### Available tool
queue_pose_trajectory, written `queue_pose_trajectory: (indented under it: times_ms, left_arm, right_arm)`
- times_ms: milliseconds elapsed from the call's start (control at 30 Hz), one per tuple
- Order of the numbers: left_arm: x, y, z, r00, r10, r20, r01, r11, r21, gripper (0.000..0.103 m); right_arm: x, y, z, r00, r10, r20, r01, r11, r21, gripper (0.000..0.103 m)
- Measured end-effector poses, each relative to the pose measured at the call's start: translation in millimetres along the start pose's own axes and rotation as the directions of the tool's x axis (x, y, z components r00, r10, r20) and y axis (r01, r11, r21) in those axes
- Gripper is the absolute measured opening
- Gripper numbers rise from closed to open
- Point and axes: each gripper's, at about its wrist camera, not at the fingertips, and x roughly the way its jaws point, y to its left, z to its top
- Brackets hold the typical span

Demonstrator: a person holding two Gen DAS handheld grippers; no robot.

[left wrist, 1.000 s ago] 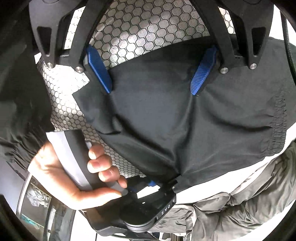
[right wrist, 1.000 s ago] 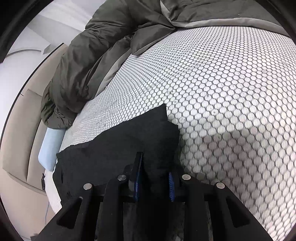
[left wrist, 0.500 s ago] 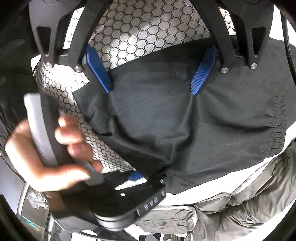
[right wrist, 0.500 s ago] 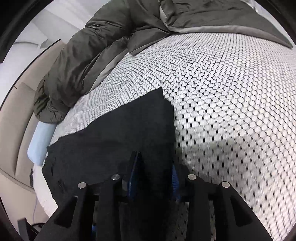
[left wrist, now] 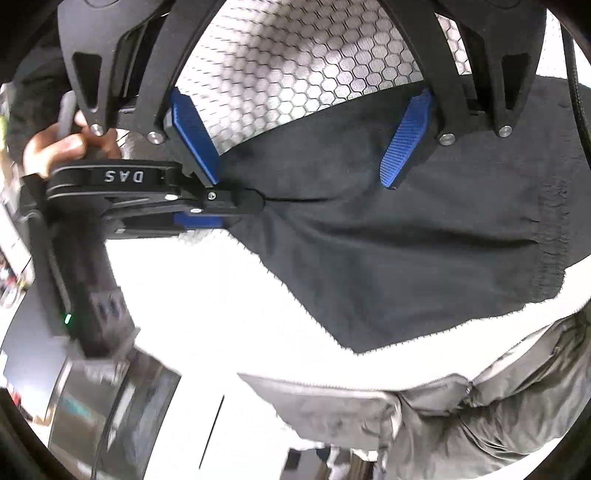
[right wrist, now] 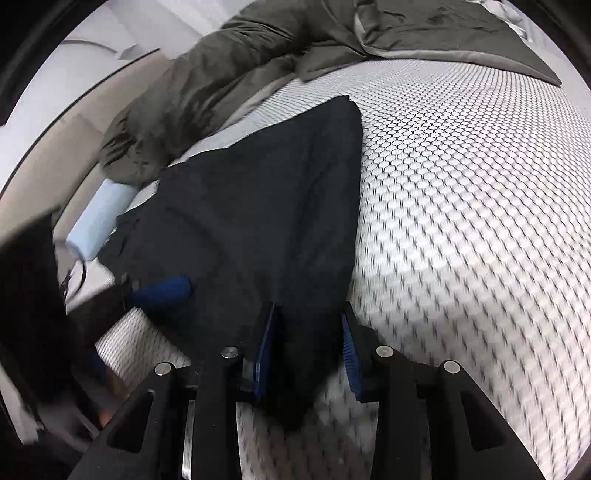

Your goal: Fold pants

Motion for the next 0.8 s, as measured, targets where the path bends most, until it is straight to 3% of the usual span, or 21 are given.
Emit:
queue_pose_trajectory:
  times_ms: [100,200,267,367,400,533,633,800]
  left_arm:
    - [1,4,5,0.998,0.001,0.061,0.000,1.000,-0.014,0.089]
    - [30,6,7,0.998,0.064,-0.009,-0.064,0.997,-0.031,0.089]
    - [47,7,5,0.994,0.093,-0.060,-0.095,0.995,-0.023,0.089]
    - [53,0,1,0.989,0.135,-0.061,-0.132,0.990,0.043,0.090]
    - [54,0,1,0.989,0.135,-0.062,-0.132,0.990,0.047,0.091]
    - [54,2,0,0.990,0.125,-0.060,-0.123,0.992,0.042,0.092]
    - [56,-1,-4,0.988,0.143,-0.056,-0.139,0.988,0.071,0.092]
    - [52,-2,-11,0.987,0.147,-0.065,-0.141,0.986,0.089,0.092]
  right_arm:
    - [-12,-1,13,0.997,0.026,0.067,-0.027,1.000,0.000,0.036]
    - [4,-15,42,0.995,0.066,0.071,-0.072,0.994,0.080,0.037]
    - [28,-20,63,1.000,-0.001,0.016,-0.001,0.995,0.100,0.037]
    - [52,-17,85,0.999,-0.037,-0.021,0.039,0.994,0.099,0.039]
    - [56,-13,88,0.999,-0.044,-0.030,0.046,0.996,0.075,0.043]
    - [63,-9,96,0.996,-0.088,-0.027,0.089,0.995,0.033,0.043]
    - [73,13,95,0.983,-0.180,-0.017,0.179,0.982,-0.062,0.039]
    - [83,45,76,0.931,-0.365,0.008,0.348,0.882,-0.318,0.032]
